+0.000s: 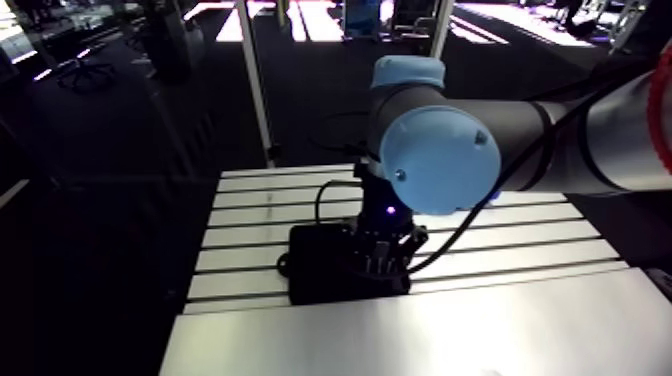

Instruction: Pick up the M10 bolt from the tray and put it into the blue bin.

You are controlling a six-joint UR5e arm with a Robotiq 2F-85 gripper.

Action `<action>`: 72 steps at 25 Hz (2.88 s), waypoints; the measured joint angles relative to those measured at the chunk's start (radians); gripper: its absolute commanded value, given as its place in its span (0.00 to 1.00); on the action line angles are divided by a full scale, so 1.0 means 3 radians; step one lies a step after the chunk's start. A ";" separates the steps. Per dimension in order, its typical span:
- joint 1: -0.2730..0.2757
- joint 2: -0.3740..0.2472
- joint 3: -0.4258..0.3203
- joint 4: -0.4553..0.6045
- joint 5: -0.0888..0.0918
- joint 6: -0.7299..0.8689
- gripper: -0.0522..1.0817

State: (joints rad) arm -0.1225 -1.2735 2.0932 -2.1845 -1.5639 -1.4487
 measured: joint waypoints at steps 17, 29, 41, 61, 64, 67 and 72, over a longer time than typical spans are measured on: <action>0.0004 0.0004 0.0000 0.0005 0.0005 -0.0005 0.73; 0.0012 0.0004 0.0004 0.0010 0.0003 -0.0038 0.87; 0.0024 -0.0025 -0.0030 0.0072 -0.0004 -0.0130 0.93; 0.0068 -0.0450 -0.0421 0.0593 0.0045 -0.0134 0.92; 0.0069 -0.0497 -0.0485 0.0667 0.0055 -0.0135 0.92; 0.0080 -0.0545 -0.0587 0.0779 0.0063 -0.0142 0.92; 0.0081 -0.0595 -0.0806 0.0992 0.0064 -0.0226 0.95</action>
State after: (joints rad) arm -0.0981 -1.4521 1.8514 -1.8868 -1.5445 -1.5165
